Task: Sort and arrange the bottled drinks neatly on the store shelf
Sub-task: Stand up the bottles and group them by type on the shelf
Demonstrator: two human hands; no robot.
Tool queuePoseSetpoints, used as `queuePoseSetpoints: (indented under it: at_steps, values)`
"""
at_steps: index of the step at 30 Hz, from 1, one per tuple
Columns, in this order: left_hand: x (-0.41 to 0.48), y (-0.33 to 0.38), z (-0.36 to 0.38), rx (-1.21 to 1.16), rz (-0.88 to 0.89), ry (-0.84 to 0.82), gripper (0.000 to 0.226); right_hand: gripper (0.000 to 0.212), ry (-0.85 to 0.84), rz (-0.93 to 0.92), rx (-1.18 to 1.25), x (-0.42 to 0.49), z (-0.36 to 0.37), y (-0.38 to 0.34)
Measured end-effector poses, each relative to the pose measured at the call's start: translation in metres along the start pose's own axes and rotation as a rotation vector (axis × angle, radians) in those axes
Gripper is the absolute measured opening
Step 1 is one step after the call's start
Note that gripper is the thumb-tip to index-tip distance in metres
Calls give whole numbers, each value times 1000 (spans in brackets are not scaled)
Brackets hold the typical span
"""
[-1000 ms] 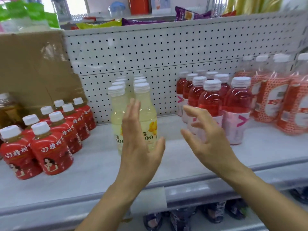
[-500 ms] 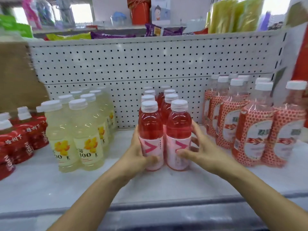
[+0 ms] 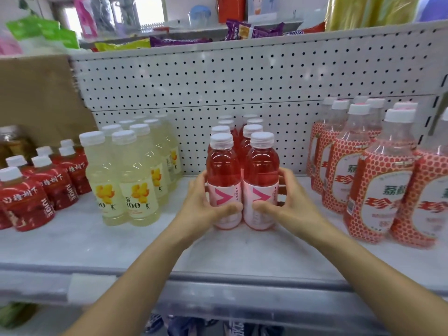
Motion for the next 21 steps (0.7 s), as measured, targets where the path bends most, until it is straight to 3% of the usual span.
queuePoseSetpoints:
  at_steps: [3,11,15,17,19,21]
  values:
    - [3,1,-9,158,50,38,74,70,69,-8,-35,-2,1,-4]
    - [12,1,-18,101,49,-135,72,69,38,19,-51,-5,2,-7]
    - [4,6,-15,178,78,-36,80,74,31,30,-52,-12,4,-8]
    - [-8,19,-15,348,221,157,87,81,79,-5,-102,-22,2,-9]
    - [-26,43,-7,439,444,319,78,79,178,-89,-144,-37,-7,-11]
    - [-37,64,12,407,571,289,69,62,301,-246,-172,-57,-25,-14]
Point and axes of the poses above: each hand's wrist, its own x-axis towards the middle knuckle, its own z-axis out of the palm, y = z × x, the point moved 4 cm from there along x, towards the middle knuckle, and after that the axes turned 14 degrees about z, right-handed, at the moved point
